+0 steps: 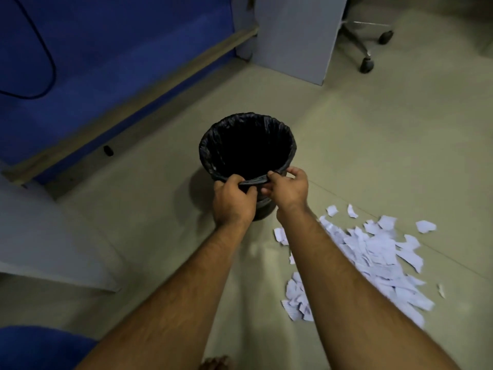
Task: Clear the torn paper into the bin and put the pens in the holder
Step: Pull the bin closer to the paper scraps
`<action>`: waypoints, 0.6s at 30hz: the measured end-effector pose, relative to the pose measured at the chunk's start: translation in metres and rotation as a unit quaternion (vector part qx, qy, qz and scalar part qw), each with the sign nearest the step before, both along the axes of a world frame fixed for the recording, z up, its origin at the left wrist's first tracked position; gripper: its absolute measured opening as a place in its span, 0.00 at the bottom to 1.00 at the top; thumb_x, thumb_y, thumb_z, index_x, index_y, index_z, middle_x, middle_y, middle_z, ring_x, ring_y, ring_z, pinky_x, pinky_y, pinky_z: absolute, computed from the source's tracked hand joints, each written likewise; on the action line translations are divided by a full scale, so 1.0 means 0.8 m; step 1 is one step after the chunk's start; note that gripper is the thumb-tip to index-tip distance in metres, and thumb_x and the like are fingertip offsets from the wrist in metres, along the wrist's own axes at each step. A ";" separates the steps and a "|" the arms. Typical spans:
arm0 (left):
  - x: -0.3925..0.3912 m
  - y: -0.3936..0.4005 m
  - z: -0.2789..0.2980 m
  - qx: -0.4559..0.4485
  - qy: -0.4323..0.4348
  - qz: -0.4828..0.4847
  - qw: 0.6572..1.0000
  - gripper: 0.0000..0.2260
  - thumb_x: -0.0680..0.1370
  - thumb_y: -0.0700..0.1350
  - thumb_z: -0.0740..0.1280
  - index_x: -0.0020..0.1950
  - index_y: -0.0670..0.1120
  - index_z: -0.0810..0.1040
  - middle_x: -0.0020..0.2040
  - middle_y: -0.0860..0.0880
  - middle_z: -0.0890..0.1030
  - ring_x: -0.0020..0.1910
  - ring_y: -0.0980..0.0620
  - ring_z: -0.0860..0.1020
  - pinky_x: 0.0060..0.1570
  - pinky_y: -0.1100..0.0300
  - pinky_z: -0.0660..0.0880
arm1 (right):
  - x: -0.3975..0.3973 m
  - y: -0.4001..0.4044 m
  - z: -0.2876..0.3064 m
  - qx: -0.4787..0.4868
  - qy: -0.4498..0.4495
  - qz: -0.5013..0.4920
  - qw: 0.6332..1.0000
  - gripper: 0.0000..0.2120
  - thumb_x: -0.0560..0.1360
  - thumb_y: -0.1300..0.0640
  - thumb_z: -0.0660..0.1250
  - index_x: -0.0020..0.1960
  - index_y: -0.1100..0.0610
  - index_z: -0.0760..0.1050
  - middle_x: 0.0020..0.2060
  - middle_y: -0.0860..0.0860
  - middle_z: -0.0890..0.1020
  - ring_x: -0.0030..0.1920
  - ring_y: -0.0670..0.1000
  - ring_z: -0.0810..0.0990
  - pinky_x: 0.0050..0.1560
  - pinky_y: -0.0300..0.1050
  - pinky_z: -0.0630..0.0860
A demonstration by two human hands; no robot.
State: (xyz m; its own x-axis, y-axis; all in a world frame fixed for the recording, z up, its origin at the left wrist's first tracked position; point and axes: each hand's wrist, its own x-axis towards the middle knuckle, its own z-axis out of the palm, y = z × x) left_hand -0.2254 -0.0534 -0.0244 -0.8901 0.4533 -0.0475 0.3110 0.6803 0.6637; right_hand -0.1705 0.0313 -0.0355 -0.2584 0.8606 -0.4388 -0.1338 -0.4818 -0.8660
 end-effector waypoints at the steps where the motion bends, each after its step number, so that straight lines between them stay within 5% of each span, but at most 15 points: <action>1: 0.010 -0.001 -0.003 0.003 0.000 -0.005 1.000 0.12 0.74 0.50 0.69 0.56 0.51 0.79 0.56 0.44 0.73 0.52 0.41 0.77 0.50 0.54 0.75 | 0.012 0.000 -0.003 0.001 -0.005 0.001 1.000 0.16 0.76 0.68 0.67 0.59 0.58 0.66 0.47 0.64 0.80 0.31 0.54 0.80 0.29 0.44 0.80; 8: 0.045 0.000 -0.012 0.036 -0.011 -0.036 0.999 0.20 0.74 0.46 0.69 0.66 0.49 0.75 0.58 0.43 0.79 0.56 0.42 0.79 0.55 0.53 0.77 | 0.052 -0.010 -0.003 0.020 -0.021 0.019 0.999 0.17 0.75 0.62 0.70 0.60 0.55 0.67 0.46 0.59 0.81 0.35 0.51 0.80 0.29 0.43 0.78; 11: 0.052 -0.007 -0.010 0.078 -0.004 -0.033 0.996 0.23 0.74 0.43 0.68 0.69 0.47 0.72 0.56 0.44 0.82 0.54 0.45 0.80 0.54 0.53 0.78 | 0.055 -0.017 -0.002 0.013 -0.048 0.017 0.999 0.17 0.69 0.54 0.73 0.54 0.48 0.70 0.47 0.57 0.84 0.42 0.55 0.83 0.44 0.55 0.83; 14: 0.068 -0.021 -0.008 0.119 0.043 0.001 0.992 0.12 0.74 0.42 0.67 0.58 0.45 0.77 0.47 0.45 0.83 0.46 0.44 0.80 0.44 0.55 0.76 | 0.069 -0.024 -0.007 0.019 -0.079 -0.006 0.997 0.14 0.64 0.49 0.71 0.47 0.44 0.71 0.42 0.55 0.85 0.42 0.56 0.83 0.51 0.63 0.81; 18: 0.099 -0.023 -0.034 0.112 0.033 -0.034 0.993 0.01 0.73 0.43 0.68 0.42 0.46 0.78 0.37 0.47 0.82 0.39 0.44 0.79 0.37 0.55 0.74 | 0.105 -0.025 -0.020 0.040 -0.134 -0.011 0.990 0.07 0.67 0.50 0.70 0.44 0.46 0.75 0.39 0.51 0.84 0.42 0.53 0.84 0.51 0.60 0.81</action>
